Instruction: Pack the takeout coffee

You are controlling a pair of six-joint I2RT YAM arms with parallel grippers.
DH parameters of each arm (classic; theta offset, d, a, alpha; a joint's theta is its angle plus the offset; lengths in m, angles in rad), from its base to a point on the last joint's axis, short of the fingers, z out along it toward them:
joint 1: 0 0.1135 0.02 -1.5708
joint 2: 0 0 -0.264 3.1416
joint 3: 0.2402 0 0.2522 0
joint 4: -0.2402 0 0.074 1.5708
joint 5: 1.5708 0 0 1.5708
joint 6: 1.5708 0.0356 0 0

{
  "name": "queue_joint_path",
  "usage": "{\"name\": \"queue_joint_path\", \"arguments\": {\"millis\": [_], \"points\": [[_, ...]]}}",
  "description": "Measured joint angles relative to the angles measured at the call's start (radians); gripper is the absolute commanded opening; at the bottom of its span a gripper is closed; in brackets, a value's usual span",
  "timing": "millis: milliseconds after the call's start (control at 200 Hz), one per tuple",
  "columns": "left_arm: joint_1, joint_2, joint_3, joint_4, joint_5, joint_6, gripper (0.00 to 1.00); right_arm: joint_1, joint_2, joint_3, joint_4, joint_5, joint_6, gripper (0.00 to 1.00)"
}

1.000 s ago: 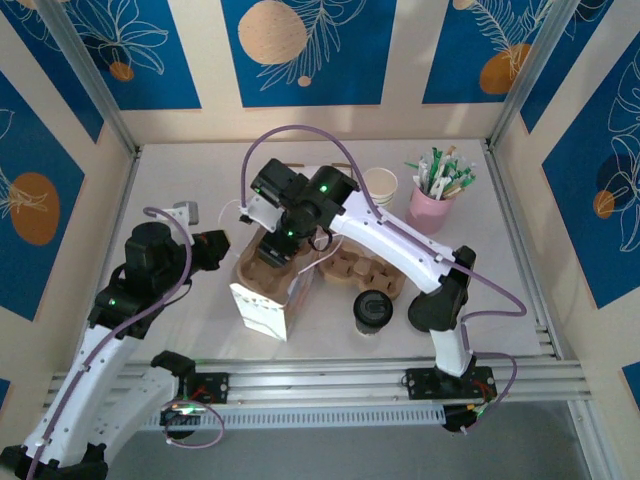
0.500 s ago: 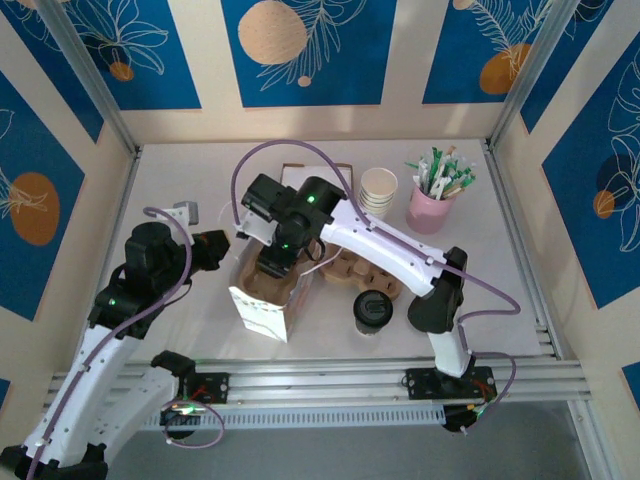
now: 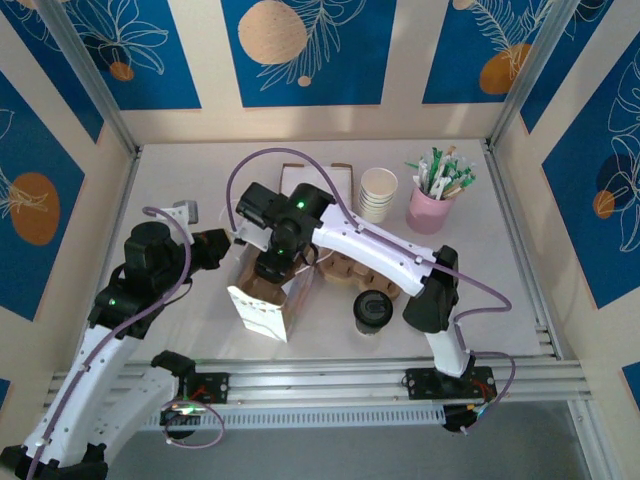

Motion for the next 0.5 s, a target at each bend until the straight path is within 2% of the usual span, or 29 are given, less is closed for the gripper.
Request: {"name": "queue_joint_path", "arguments": {"millis": [500], "points": [[0.000, 0.000, -0.014, 0.018, 0.009, -0.015, 0.13, 0.002, 0.009, -0.037, 0.039, 0.000, 0.022, 0.55]]}}
